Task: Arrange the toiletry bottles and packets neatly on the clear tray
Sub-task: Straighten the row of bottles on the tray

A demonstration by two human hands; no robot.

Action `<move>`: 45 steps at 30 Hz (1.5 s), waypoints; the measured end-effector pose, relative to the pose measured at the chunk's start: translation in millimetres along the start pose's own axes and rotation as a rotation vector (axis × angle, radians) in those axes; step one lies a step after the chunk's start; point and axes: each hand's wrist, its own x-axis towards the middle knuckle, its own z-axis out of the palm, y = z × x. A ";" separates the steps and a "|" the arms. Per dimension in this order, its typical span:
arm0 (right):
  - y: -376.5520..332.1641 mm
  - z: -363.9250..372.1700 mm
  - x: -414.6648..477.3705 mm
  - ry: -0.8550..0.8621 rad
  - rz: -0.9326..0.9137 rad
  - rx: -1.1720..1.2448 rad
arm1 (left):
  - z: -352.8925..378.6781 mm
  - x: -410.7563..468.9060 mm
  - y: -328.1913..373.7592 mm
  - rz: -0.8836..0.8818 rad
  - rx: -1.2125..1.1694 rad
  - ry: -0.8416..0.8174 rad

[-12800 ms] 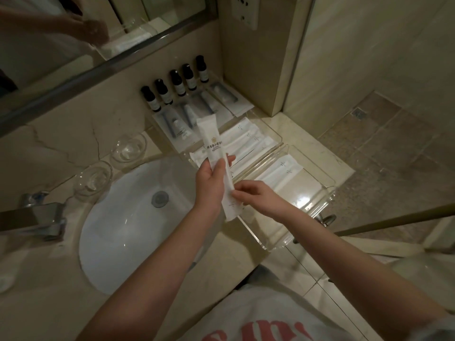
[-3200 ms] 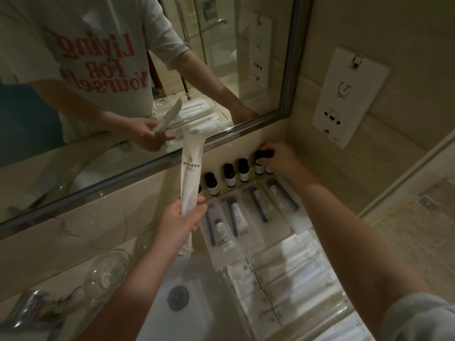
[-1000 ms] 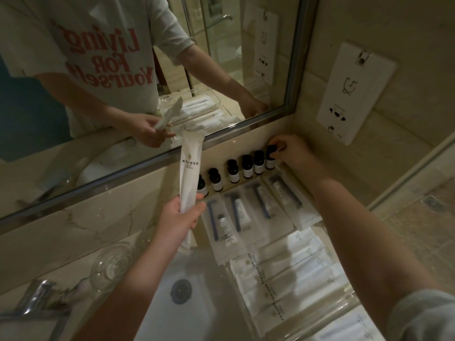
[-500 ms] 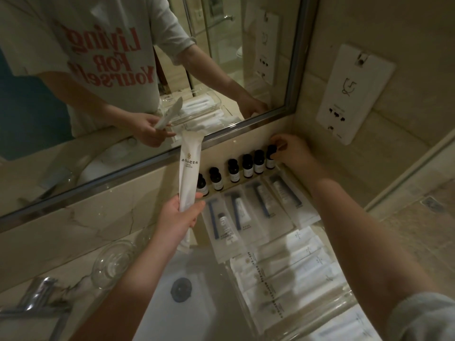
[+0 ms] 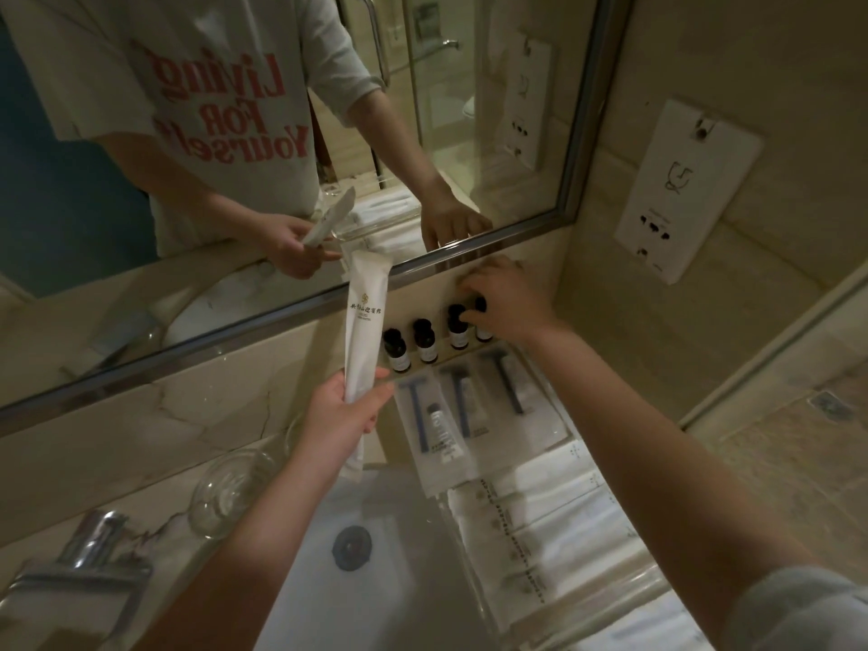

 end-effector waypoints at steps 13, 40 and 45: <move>-9.1 20.9 11.3 -0.037 -0.014 -0.053 | -10.3 3.2 -8.6 -0.015 0.002 0.027; 10.9 7.4 11.2 0.047 0.038 -0.021 | -13.7 -1.0 -5.8 -0.010 0.009 0.035; 23.0 5.4 8.9 -0.056 0.059 -0.118 | -11.5 -1.3 -6.8 -0.012 0.020 0.030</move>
